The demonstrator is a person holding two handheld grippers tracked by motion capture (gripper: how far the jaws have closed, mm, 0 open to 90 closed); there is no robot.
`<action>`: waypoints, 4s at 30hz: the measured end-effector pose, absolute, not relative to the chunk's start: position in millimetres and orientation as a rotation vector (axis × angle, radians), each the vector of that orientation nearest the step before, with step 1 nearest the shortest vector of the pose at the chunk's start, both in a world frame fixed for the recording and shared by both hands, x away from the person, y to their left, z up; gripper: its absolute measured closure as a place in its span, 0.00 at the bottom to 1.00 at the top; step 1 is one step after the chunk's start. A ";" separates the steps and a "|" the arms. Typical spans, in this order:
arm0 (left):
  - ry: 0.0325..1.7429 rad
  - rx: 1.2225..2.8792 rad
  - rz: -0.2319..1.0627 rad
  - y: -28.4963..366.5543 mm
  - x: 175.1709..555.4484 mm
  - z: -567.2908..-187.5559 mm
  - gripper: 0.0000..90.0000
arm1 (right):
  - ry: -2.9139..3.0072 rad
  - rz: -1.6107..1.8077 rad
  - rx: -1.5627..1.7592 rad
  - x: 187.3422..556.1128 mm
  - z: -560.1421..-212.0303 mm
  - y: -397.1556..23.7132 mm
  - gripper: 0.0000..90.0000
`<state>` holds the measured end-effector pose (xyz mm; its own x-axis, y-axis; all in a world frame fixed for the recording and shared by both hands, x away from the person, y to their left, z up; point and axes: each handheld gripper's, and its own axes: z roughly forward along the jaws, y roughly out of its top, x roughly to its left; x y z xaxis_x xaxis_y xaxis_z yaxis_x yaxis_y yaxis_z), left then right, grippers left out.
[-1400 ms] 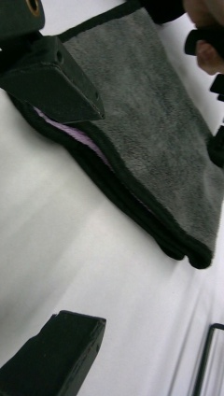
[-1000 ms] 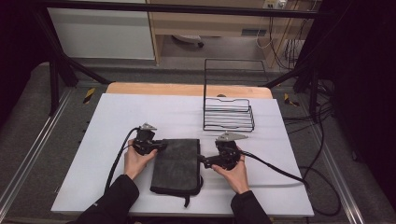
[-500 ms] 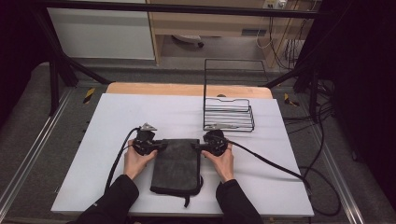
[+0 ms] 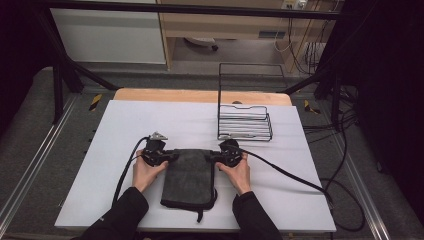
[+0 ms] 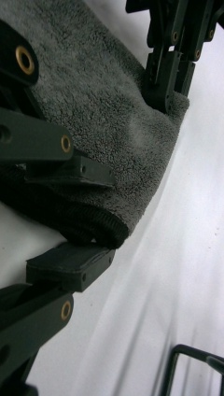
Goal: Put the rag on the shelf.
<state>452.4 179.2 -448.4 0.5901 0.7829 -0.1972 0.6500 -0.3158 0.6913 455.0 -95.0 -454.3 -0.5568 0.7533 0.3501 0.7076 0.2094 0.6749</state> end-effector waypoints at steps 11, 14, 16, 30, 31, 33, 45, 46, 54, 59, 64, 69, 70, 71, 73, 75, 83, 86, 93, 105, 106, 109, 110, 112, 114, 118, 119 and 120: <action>1.152 2.028 0.166 184.2 453.4 -447.0 0.85 | 2.411 1.324 1.496 455.5 -451.1 -96.2 0.85; 1.151 2.014 0.161 186.3 452.1 -444.7 0.87 | 2.396 1.356 1.485 453.7 -448.4 -97.5 0.86; 1.138 2.000 0.168 188.1 450.3 -441.5 0.87 | 2.390 1.370 1.472 452.2 -446.5 -98.1 0.86; 1.039 1.928 0.206 197.3 426.3 -409.5 0.87 | 2.326 1.521 1.306 427.3 -421.3 -103.9 0.87; 1.033 1.924 0.211 197.7 423.6 -406.7 0.87 | 2.319 1.529 1.301 425.1 -420.1 -104.1 0.87; 1.022 1.914 0.225 198.5 420.3 -402.8 0.87 | 2.306 1.553 1.278 421.1 -417.7 -104.6 0.87; 0.973 1.837 0.275 202.7 397.8 -376.0 0.88 | 2.198 1.711 1.198 405.6 -399.5 -109.7 0.88; 0.966 1.837 0.284 202.2 396.7 -374.2 0.88 | 2.198 1.711 1.198 405.6 -399.5 -109.7 0.88; 0.926 1.797 0.315 202.4 387.5 -359.1 0.88 | 2.159 1.727 1.109 397.0 -381.6 -112.6 0.88; 0.902 1.776 0.336 201.5 380.9 -349.9 0.88 | 2.133 1.739 1.065 391.3 -369.7 -114.3 0.88; 0.876 1.754 0.356 200.2 374.6 -340.3 0.88 | 2.104 1.750 1.020 385.8 -358.9 -116.6 0.88; 0.853 1.739 0.369 198.9 369.5 -331.4 0.88 | 2.078 1.769 0.989 381.3 -350.3 -119.7 0.88; 0.849 1.735 0.372 198.3 368.6 -329.6 0.88 | 2.073 1.769 0.983 380.5 -348.7 -120.4 0.88; 0.845 1.732 0.378 197.6 367.8 -327.7 0.88 | 2.063 1.770 0.968 378.7 -345.1 -121.5 0.88; 0.834 1.727 0.387 196.3 366.7 -323.7 0.88 | 2.057 1.770 0.959 377.7 -343.1 -122.0 0.88; 0.823 1.719 0.395 194.7 366.1 -319.8 0.88 | 2.043 1.769 0.944 376.2 -338.6 -123.1 0.88; 0.783 1.684 0.408 189.3 365.7 -305.5 0.88 | 1.994 1.779 0.902 369.3 -320.0 -130.5 0.88; 0.771 1.673 0.420 185.2 365.5 -299.9 0.88 | 1.980 1.772 0.888 367.3 -314.2 -132.7 0.88; 0.744 1.647 0.434 174.1 367.1 -288.1 0.88 | 1.929 1.768 0.867 363.5 -301.0 -141.3 0.88; 0.704 1.589 0.442 146.8 378.8 -267.3 0.88 | 1.821 1.766 0.870 360.5 -277.6 -163.6 0.88; 0.702 1.582 0.441 143.9 380.1 -265.4 0.88 | 1.811 1.766 0.868 360.4 -275.8 -165.5 0.88; 0.688 1.571 0.438 136.8 383.5 -260.1 0.89 | 1.779 1.759 0.871 359.5 -269.9 -171.7 0.88; 0.683 1.572 0.438 134.8 384.9 -258.0 0.89 | 1.769 1.761 0.874 359.4 -268.0 -173.5 0.88; 0.678 1.568 0.435 130.5 387.2 -253.9 0.89 | 1.749 1.758 0.871 359.3 -264.2 -177.3 0.88; 0.671 1.560 0.438 125.9 389.0 -249.7 0.89 | 1.730 1.757 0.874 359.0 -260.4 -180.7 0.88; 0.657 1.543 0.437 118.4 393.3 -241.6 0.89 | 1.690 1.764 0.873 359.2 -252.3 -186.8 0.88; 0.656 1.538 0.433 117.2 394.1 -240.0 0.89 | 1.681 1.765 0.875 359.3 -250.1 -188.3 0.88; 0.652 1.535 0.431 114.9 395.8 -237.2 0.89 | 1.674 1.765 0.873 359.5 -248.5 -189.3 0.88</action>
<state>395.8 114.9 -237.2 0.7630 0.6357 -0.1172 0.1404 0.0141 0.9900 359.5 -189.3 -248.5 -0.6378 0.7656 0.0838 0.0434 -0.0729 0.9964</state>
